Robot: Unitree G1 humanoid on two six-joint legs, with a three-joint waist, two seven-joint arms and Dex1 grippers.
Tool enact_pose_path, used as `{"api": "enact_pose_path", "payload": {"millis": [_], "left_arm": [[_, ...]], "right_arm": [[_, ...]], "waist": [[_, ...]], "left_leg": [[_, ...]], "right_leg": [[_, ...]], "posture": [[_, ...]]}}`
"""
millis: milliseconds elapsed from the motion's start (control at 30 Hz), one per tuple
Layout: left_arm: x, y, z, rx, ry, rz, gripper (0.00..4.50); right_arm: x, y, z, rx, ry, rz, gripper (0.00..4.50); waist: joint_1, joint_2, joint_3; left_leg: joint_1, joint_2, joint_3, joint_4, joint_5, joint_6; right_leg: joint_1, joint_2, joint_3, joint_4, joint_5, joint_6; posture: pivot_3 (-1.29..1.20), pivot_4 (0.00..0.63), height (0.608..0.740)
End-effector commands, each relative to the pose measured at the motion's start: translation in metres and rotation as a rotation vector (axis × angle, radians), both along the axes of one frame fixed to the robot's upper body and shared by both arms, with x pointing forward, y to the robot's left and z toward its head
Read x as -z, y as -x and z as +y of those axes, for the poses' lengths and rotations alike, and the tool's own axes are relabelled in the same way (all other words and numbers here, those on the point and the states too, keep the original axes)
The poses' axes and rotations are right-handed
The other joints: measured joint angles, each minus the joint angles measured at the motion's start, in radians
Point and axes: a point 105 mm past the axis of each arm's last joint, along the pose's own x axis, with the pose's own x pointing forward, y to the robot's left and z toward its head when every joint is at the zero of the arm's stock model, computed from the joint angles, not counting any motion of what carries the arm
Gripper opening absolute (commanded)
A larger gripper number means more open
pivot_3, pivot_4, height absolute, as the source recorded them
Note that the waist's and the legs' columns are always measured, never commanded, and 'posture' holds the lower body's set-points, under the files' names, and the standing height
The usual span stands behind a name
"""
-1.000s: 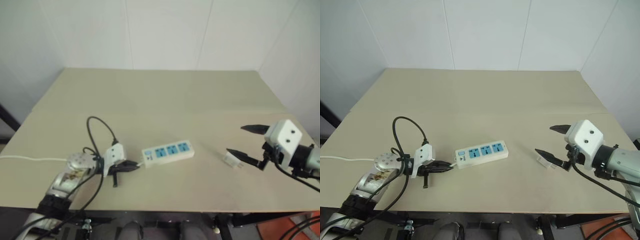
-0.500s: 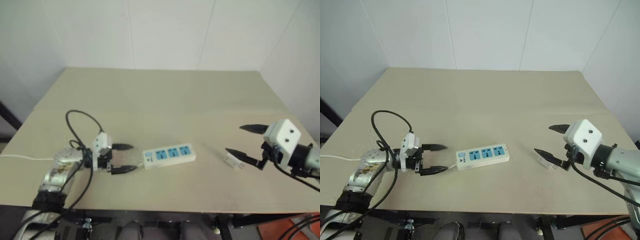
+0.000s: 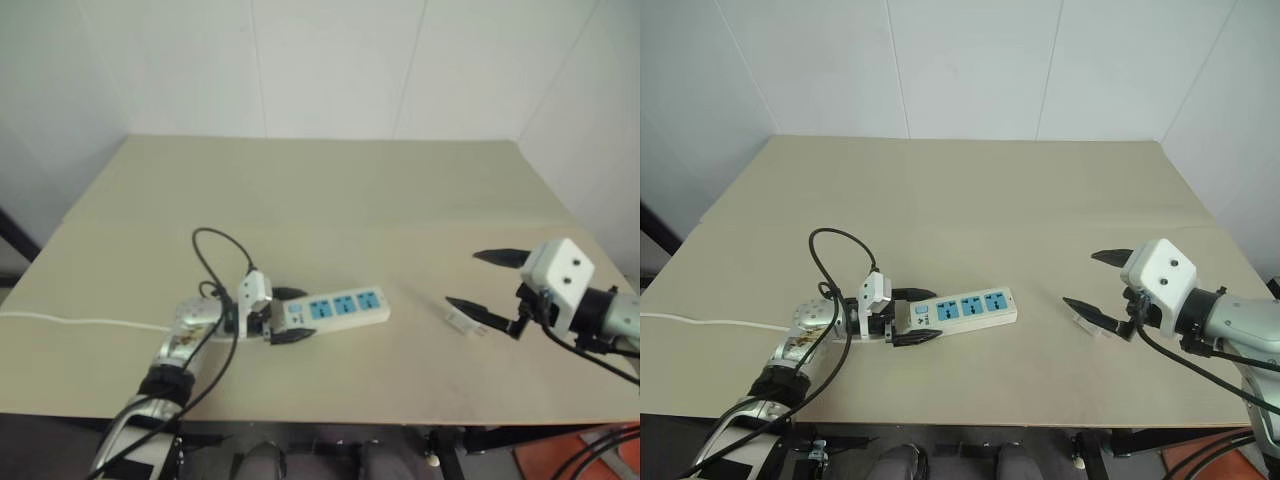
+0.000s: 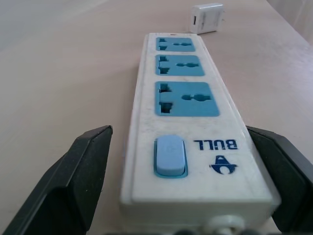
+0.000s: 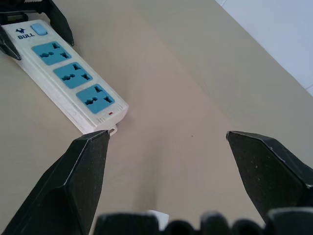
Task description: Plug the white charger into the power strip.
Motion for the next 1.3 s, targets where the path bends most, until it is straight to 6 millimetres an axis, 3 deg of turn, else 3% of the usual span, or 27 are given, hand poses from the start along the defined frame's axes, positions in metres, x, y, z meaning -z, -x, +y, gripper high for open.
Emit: {"api": "enact_pose_path", "payload": {"millis": [33, 500, 667, 867, 1067, 1300], "left_arm": [[0.004, 0.000, -0.003, 0.012, -0.008, -0.009, 4.48], [0.029, 0.011, -0.003, 0.029, -0.046, 0.047, 4.48], [0.033, 0.014, -0.004, 0.025, -0.020, 0.070, 3.31], [0.027, 0.013, -0.003, 0.028, -0.007, 0.060, 3.32], [0.012, 0.019, 0.000, 0.141, -0.067, 0.010, 3.32], [0.014, 0.021, -0.004, 0.196, -0.100, -0.001, 3.32]], "right_arm": [[-0.011, 0.002, 0.002, -0.012, -0.001, -0.055, 4.50], [-0.011, 0.001, 0.004, -0.027, -0.004, -0.045, 4.50], [-0.012, 0.001, 0.005, -0.035, -0.005, -0.043, 4.50], [-0.013, 0.001, 0.004, -0.047, -0.008, -0.036, 4.50], [-0.021, -0.006, -0.004, -0.032, -0.033, 0.014, 4.50], [-0.024, -0.033, -0.002, 0.153, -0.054, 0.217, 4.50]], "waist": [[0.000, 0.000, 0.000], [0.000, 0.001, -0.001], [0.001, 0.004, -0.003], [-0.001, 0.006, -0.004], [-0.003, 0.006, -0.003], [-0.003, 0.005, -0.003]], "left_leg": [[0.000, 0.000, 0.000, 0.000, 0.000, 0.000], [0.001, 0.000, 0.000, 0.000, 0.000, 0.000], [0.002, 0.000, 0.000, 0.000, 0.000, 0.000], [0.002, 0.000, 0.000, 0.000, 0.000, 0.000], [0.002, 0.000, 0.000, 0.000, 0.000, 0.000], [0.001, 0.000, 0.000, 0.000, 0.000, 0.000]], "right_leg": [[0.000, 0.000, 0.000, 0.000, 0.000, 0.000], [0.001, 0.000, 0.000, 0.000, 0.000, 0.000], [0.002, 0.000, 0.000, 0.000, 0.000, 0.000], [0.002, 0.000, 0.000, 0.000, 0.000, 0.001], [0.002, 0.000, 0.000, 0.000, 0.000, 0.001], [0.001, 0.000, 0.000, 0.000, 0.000, 0.000]], "posture": [[0.00, 0.150, 0.740], [0.00, 0.150, 0.740], [0.00, 0.150, 0.740], [0.00, 0.150, 0.740], [0.00, 0.150, 0.740], [0.00, 0.150, 0.740]]}}
